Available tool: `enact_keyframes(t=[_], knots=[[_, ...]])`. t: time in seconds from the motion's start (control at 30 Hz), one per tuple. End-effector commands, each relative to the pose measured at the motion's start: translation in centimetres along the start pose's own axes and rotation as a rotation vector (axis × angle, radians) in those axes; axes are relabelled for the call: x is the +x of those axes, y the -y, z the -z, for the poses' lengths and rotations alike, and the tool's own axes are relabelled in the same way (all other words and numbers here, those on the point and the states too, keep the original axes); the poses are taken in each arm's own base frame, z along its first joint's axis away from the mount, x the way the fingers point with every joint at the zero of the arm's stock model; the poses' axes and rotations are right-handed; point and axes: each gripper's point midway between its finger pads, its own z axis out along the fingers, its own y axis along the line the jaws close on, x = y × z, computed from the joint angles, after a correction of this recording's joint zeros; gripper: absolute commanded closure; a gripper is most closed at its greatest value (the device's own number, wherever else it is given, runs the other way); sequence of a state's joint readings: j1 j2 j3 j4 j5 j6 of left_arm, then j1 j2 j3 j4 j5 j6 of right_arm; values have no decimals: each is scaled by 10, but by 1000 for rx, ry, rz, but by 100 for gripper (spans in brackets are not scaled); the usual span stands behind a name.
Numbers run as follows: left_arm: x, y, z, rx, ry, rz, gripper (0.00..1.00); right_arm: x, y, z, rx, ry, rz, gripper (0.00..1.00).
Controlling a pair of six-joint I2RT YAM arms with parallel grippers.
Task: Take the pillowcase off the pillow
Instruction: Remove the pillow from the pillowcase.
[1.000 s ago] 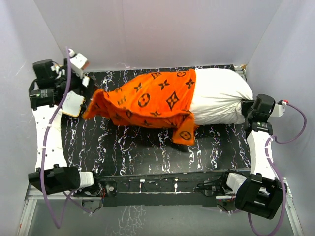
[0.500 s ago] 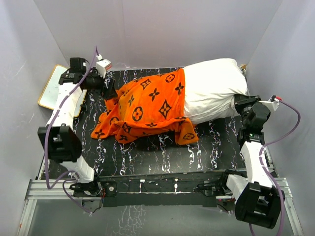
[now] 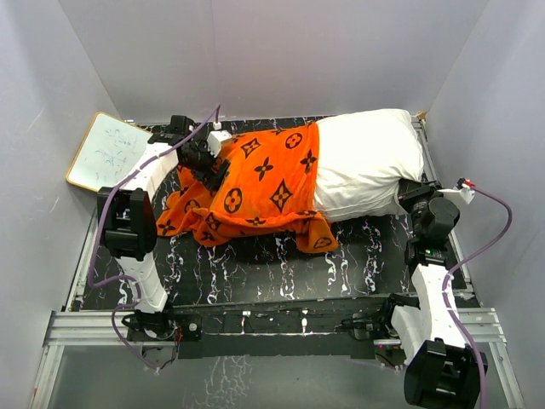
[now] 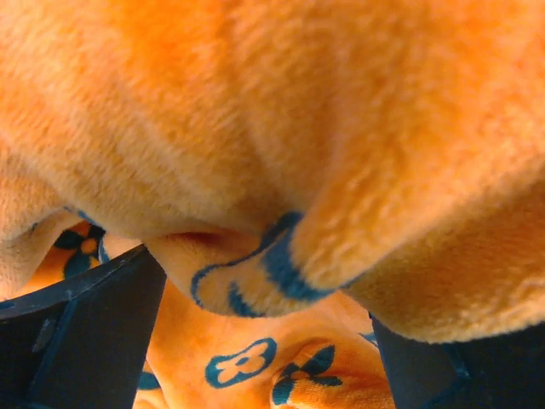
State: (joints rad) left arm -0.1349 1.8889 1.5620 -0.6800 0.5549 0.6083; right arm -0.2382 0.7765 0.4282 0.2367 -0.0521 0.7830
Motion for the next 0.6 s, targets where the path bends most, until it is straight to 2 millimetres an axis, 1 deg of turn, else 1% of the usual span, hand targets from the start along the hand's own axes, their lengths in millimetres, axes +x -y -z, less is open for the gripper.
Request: enact_keyframes(t=[0.0,0.03,0.07,0.1,0.13,0.17,0.2,0.27,0.3,0.4,0.43,0.5,0.53,0.57], knots=[[-22,20,-4,112,56,-101,21,-15,-48,2,-178,24,53,92],[-26,25,-6,129,64,-89,32,-14,-53,2,-199,18,58,92],[-31,29,-7,149,73,-72,45,-11,-56,2,-213,6,64,92],[-36,31,-6,162,88,-61,66,-9,-61,3,-233,-1,72,92],[-45,30,-5,156,109,-51,97,-6,-66,4,-254,-8,84,92],[-58,25,-2,127,144,-41,100,-3,-72,5,-276,-11,94,92],[-71,20,4,91,186,-36,100,1,-77,7,-298,-12,109,92],[-105,8,22,1,290,-41,100,13,-90,12,-339,-20,142,92],[-130,4,39,-43,360,-50,100,18,-96,15,-357,-19,162,92],[-190,-6,79,-114,503,-41,100,32,-118,27,-414,9,237,92],[-211,-7,96,-126,548,-48,100,34,-125,31,-431,24,264,92],[-246,0,124,-118,622,-52,100,42,-136,36,-453,36,347,92],[-262,7,140,-106,663,-65,100,49,-141,37,-459,26,398,92],[-272,18,151,-77,690,-74,100,56,-142,38,-448,24,462,92]])
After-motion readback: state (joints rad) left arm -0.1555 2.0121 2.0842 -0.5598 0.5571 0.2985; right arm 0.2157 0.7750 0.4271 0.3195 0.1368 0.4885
